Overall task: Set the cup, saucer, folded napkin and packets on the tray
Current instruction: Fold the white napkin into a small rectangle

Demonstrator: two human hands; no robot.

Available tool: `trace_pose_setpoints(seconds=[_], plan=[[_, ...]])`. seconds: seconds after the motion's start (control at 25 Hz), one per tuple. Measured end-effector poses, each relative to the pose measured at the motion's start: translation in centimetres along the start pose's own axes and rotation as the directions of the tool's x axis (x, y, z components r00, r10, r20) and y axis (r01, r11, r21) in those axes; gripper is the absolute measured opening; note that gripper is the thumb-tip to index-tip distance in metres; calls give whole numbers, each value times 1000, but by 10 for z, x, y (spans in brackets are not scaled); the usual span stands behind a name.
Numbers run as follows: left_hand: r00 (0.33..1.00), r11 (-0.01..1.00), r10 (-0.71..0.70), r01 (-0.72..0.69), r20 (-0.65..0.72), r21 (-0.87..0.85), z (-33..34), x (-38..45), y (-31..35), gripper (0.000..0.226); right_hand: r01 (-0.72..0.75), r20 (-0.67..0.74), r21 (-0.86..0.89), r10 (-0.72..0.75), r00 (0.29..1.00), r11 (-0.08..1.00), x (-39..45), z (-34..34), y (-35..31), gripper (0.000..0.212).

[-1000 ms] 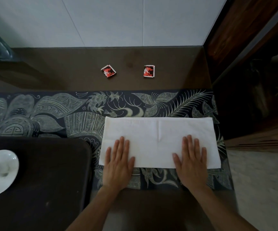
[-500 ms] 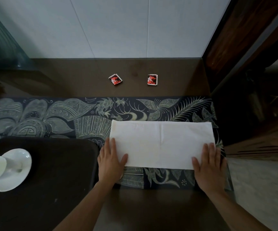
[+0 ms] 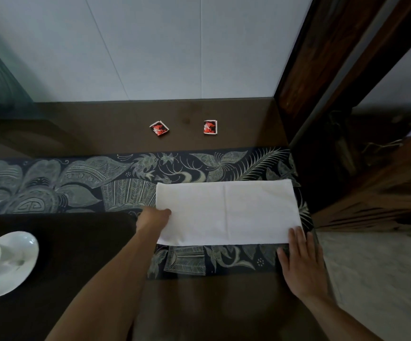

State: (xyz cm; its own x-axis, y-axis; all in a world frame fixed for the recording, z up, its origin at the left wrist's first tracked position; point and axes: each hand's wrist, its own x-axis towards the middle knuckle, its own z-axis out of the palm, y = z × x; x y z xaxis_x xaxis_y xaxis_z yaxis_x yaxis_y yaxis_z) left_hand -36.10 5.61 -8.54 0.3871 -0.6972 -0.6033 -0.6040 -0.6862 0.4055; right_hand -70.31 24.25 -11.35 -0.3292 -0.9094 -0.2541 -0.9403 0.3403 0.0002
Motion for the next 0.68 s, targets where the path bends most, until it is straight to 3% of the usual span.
trace_pose_setpoints(seconds=[0.2,0.52,0.68], plan=[[956,955,287,-280,-65,95,4,-2,-6,28,1,36,-19,-1,999,1000,4,-7,-1,72],[879,870,470,-477,-83,-126,-19,-27,7,22,101,36,11,-101,994,995,21,-4,5,69],[846,813,531,-525,-50,-253,-19,-63,39,12,111,-36,45,-109,993,993,17,3,17,71]])
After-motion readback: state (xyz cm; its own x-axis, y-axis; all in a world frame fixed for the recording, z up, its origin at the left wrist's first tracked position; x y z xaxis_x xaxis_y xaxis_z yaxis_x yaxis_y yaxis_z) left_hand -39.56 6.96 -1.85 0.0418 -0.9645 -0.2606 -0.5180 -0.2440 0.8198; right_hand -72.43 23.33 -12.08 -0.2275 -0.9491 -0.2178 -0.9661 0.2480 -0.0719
